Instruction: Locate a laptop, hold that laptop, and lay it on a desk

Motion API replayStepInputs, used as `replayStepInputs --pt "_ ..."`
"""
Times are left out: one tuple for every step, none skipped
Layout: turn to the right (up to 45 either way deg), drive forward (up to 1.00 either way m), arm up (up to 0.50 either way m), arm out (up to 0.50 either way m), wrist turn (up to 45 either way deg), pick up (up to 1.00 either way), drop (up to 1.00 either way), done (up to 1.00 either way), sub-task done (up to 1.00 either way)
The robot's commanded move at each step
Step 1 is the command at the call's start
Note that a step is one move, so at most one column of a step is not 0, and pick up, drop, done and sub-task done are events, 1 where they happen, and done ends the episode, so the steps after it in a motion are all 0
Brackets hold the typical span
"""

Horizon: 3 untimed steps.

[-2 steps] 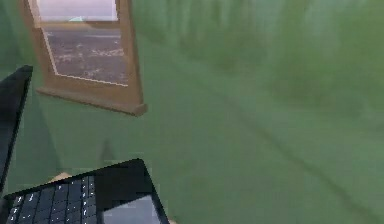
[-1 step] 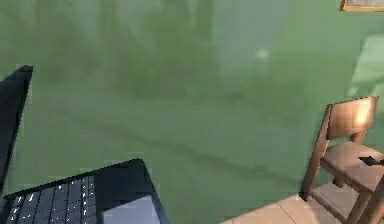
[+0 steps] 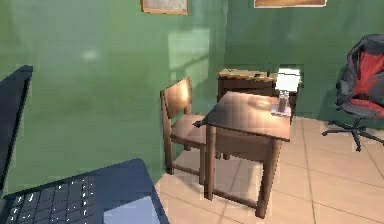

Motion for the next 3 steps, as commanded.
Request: replayStepInputs --pt "15.0 0.0 0.0 0.0 0.0 0.0 0.0 0.0 0.0" --pt "0.0 0.8 0.0 0.0 0.0 0.0 0.0 0.0 0.0" --pt "6.0 0.0 0.0 0.0 0.0 0.0 0.0 0.0 0.0"
